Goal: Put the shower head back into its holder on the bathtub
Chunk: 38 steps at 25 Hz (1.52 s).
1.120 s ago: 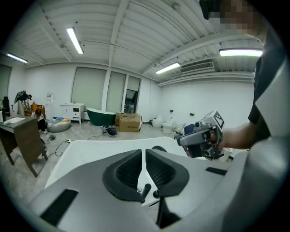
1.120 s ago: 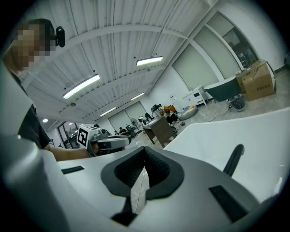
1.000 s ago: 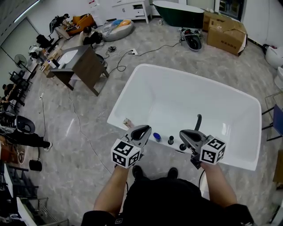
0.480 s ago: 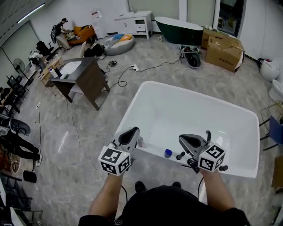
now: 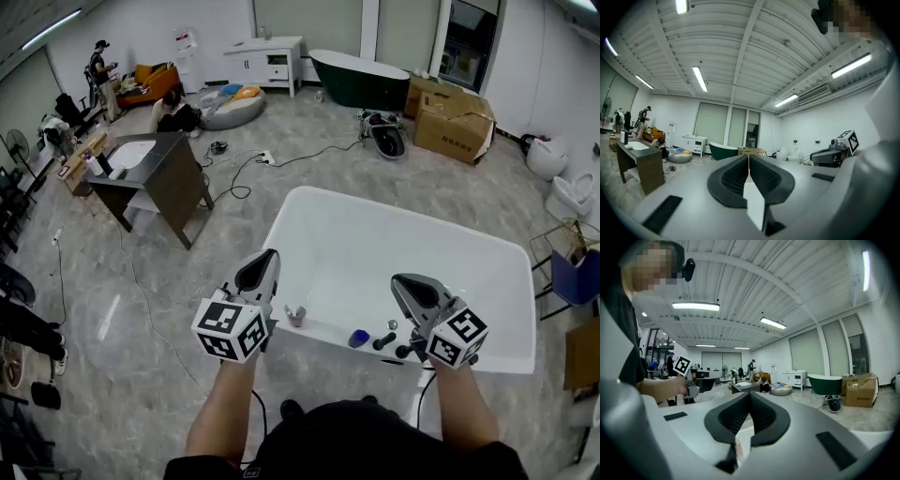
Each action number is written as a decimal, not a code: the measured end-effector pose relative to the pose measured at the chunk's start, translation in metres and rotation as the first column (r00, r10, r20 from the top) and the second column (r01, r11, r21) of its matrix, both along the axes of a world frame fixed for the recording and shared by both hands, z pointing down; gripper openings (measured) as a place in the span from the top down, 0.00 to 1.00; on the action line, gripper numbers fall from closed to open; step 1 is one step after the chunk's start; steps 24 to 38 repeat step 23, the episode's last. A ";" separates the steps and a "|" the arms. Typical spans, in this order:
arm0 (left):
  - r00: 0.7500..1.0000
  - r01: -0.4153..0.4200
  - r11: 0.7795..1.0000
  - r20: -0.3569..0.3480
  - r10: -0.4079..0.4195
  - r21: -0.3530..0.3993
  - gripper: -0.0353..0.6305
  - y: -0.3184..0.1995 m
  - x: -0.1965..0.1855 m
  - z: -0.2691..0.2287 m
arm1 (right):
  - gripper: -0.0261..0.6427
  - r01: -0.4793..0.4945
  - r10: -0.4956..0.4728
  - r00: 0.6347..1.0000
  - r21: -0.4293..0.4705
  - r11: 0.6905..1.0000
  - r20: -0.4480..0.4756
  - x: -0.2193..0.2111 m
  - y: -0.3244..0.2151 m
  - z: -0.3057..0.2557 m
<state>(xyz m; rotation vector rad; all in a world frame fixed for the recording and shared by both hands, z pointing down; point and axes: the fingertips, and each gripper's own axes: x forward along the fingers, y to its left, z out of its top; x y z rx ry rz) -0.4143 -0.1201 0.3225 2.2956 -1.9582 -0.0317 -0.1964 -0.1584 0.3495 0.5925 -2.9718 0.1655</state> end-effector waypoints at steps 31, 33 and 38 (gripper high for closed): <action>0.998 -0.031 0.998 0.054 0.034 -0.052 0.91 -0.018 0.054 0.013 | 0.94 0.022 -0.019 0.993 -0.023 0.999 0.115 0.032 -0.012 0.000; 0.998 -0.031 0.998 0.054 0.034 -0.052 0.91 -0.018 0.054 0.013 | 0.94 0.022 -0.019 0.993 -0.023 0.999 0.115 0.032 -0.012 0.000; 0.998 -0.031 0.998 0.054 0.034 -0.052 0.91 -0.018 0.054 0.013 | 0.94 0.022 -0.019 0.993 -0.023 0.999 0.115 0.032 -0.012 0.000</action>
